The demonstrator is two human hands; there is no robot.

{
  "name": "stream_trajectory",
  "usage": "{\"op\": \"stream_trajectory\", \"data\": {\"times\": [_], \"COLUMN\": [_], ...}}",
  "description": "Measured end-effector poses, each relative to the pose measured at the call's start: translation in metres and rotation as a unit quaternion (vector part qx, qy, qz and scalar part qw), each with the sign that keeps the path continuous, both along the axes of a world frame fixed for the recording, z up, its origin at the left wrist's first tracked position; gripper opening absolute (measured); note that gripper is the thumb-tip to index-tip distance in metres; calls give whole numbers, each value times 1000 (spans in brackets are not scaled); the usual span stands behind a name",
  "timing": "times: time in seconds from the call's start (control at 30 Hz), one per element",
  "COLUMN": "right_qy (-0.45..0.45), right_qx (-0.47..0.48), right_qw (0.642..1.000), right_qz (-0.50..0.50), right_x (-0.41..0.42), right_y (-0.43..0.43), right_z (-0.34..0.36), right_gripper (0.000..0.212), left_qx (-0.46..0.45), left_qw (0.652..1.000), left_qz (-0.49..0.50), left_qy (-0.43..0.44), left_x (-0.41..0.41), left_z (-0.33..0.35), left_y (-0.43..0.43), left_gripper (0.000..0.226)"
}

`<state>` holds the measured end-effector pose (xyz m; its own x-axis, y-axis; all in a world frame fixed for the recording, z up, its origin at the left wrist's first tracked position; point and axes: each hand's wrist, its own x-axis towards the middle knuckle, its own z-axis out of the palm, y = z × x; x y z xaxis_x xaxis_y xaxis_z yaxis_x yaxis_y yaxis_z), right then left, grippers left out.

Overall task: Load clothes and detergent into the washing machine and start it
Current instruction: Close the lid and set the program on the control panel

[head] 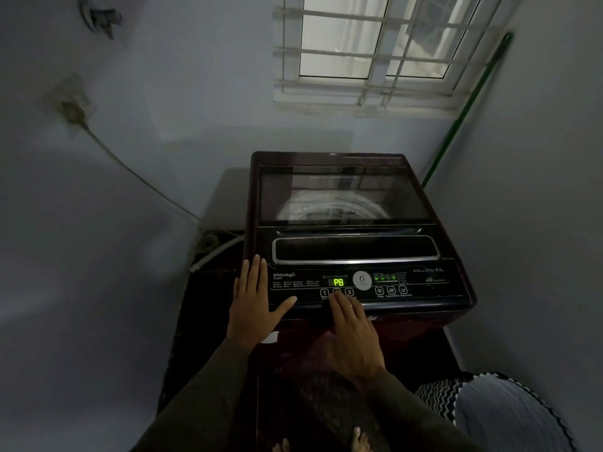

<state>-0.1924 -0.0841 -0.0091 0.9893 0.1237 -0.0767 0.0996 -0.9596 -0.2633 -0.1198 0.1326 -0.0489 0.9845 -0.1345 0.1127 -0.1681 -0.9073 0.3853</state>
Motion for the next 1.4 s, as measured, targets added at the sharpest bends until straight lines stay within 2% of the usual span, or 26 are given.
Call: {"op": "stream_trajectory", "data": {"times": [0.8, 1.13, 1.4], "right_qy": [17, 13, -12], "right_qx": [-9, -55, -71], "right_qw": [1000, 998, 997], "right_qz": [-10, 2, -34], "right_x": [-4, -11, -14], "right_y": [2, 1, -13], "right_z": [1, -7, -9], "right_gripper": [93, 98, 102], "left_qx": [5, 2, 4], "left_qw": [999, 994, 990], "left_qz": [-4, 0, -9], "left_qy": [38, 113, 141], "left_x": [1, 0, -1], "left_z": [5, 21, 27], "left_y": [0, -2, -1], "left_gripper": [113, 114, 114]}}
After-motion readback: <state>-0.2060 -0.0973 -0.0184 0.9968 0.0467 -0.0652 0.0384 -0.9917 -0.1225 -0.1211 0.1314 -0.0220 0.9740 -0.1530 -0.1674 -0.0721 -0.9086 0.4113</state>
